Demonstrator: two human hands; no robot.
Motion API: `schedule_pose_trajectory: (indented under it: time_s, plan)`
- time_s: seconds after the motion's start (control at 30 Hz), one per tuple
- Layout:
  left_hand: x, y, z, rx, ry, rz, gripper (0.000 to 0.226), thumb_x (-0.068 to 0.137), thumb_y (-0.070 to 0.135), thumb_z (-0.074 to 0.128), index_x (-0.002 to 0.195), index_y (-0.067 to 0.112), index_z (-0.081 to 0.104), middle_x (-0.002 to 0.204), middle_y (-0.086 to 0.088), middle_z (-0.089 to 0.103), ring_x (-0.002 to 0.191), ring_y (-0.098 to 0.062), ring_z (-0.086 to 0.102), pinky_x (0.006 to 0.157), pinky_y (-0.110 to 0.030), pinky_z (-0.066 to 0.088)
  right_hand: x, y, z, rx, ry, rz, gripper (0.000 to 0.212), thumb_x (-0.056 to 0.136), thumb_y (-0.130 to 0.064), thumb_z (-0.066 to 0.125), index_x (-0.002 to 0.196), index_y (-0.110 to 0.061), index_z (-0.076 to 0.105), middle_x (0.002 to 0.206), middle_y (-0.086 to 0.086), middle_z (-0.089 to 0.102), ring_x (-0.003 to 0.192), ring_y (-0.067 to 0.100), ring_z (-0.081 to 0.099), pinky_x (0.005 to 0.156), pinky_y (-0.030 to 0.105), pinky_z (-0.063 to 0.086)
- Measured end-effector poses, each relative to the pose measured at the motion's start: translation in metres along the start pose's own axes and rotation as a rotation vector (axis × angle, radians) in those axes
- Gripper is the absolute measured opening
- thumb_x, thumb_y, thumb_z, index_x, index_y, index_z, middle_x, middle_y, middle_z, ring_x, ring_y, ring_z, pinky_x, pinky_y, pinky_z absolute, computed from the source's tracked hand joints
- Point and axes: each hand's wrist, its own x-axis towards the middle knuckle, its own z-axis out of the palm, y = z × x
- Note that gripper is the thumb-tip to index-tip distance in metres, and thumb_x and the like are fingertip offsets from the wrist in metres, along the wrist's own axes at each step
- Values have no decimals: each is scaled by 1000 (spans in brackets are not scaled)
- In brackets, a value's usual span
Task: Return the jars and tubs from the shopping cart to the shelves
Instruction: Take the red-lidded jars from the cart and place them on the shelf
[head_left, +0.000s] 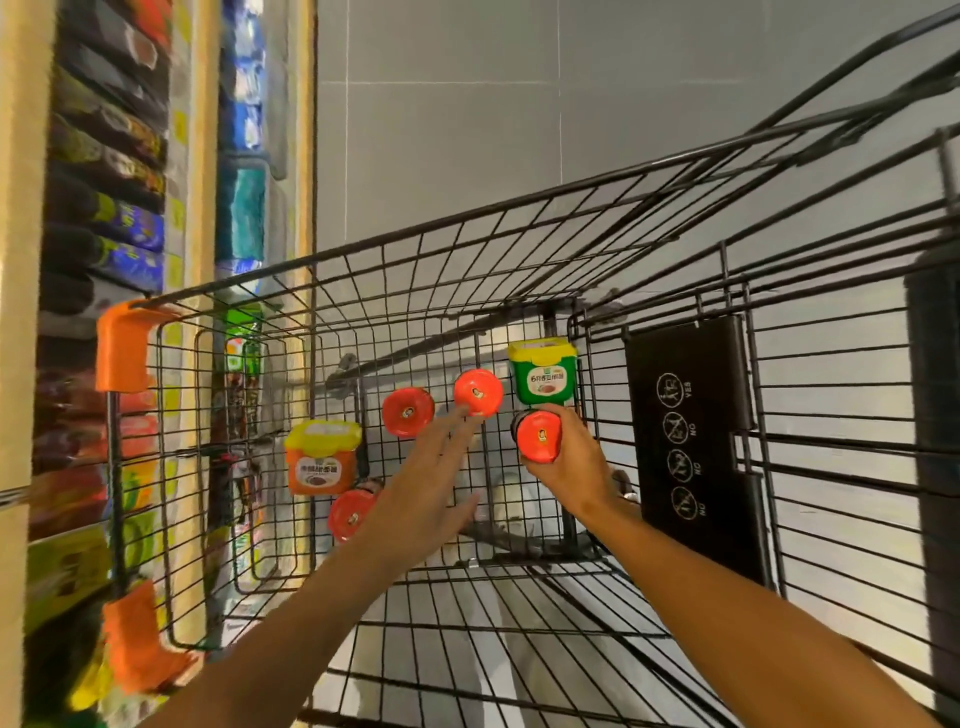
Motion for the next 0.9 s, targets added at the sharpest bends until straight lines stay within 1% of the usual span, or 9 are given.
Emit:
schedule_pose_trajectory:
  time_s: [0.07, 0.13, 0.3, 0.43, 0.5, 0.57, 0.67, 0.83, 0.9]
  plan:
    - [24, 3, -2, 55, 47, 11, 91, 88, 25, 72, 158, 22, 15, 164, -2, 14, 151, -18, 16, 118, -31, 19, -6, -2, -6, 44, 18, 7, 72, 74, -30, 87, 133, -32, 47, 122, -10, 60, 107, 9, 60, 88, 29, 55]
    - [50, 6, -5, 97, 64, 2, 94, 84, 21, 76, 156, 22, 17, 163, -4, 15, 150, -22, 17, 117, -34, 23, -14, -4, -13, 87, 53, 25, 75, 73, -27, 88, 136, -29, 47, 122, -7, 63, 106, 9, 61, 85, 23, 54]
    - [96, 8, -4, 206, -7, -92, 105, 78, 15, 81, 156, 24, 12, 163, -7, 15, 150, -29, 15, 113, -42, 35, -32, -16, -26, 214, 136, 67, 75, 72, -26, 90, 133, -35, 48, 117, -15, 59, 101, -4, 59, 77, 6, 47]
    - [109, -3, 10, 297, -116, -138, 109, 74, 5, 80, 157, 20, 12, 161, -9, 20, 147, -30, 23, 112, -42, 38, -39, -19, -27, 232, 158, 113, 79, 70, -25, 91, 135, -35, 47, 120, -14, 58, 105, 2, 58, 71, -1, 44]
    - [114, -10, 16, 288, -136, -143, 105, 73, -6, 76, 157, 17, 16, 157, -9, 25, 143, -30, 28, 108, -42, 43, -39, -17, -27, 228, 163, 111, 81, 68, -25, 92, 134, -37, 46, 121, -14, 59, 107, 3, 58, 71, 0, 45]
    - [118, -14, 20, 285, -131, -152, 99, 73, -13, 71, 154, 15, 23, 153, -11, 29, 140, -31, 32, 105, -43, 46, -37, -16, -26, 240, 166, 109, 82, 67, -26, 93, 134, -39, 46, 122, -14, 60, 110, 5, 60, 76, 6, 48]
    - [125, -19, 23, 298, -114, -137, 90, 73, -12, 72, 149, 12, 30, 144, -14, 38, 132, -34, 42, 100, -42, 49, -36, -15, -26, 258, 173, 123, 79, 67, -25, 93, 131, -39, 48, 121, -14, 61, 111, 6, 61, 83, 15, 52]
    - [124, -25, 18, 263, -94, -42, 78, 70, -10, 74, 140, 3, 42, 125, -19, 52, 113, -40, 57, 86, -44, 50, -38, -23, -42, 250, 153, 128, 78, 66, -28, 94, 130, -36, 51, 116, -17, 60, 107, 5, 62, 80, 16, 53]
    - [119, -23, 8, 212, -80, -29, 74, 67, -5, 79, 134, 2, 50, 117, -18, 57, 106, -39, 60, 81, -41, 50, -41, -31, -53, 246, 153, 114, 78, 64, -29, 95, 129, -37, 52, 112, -20, 59, 104, 4, 62, 80, 18, 54]
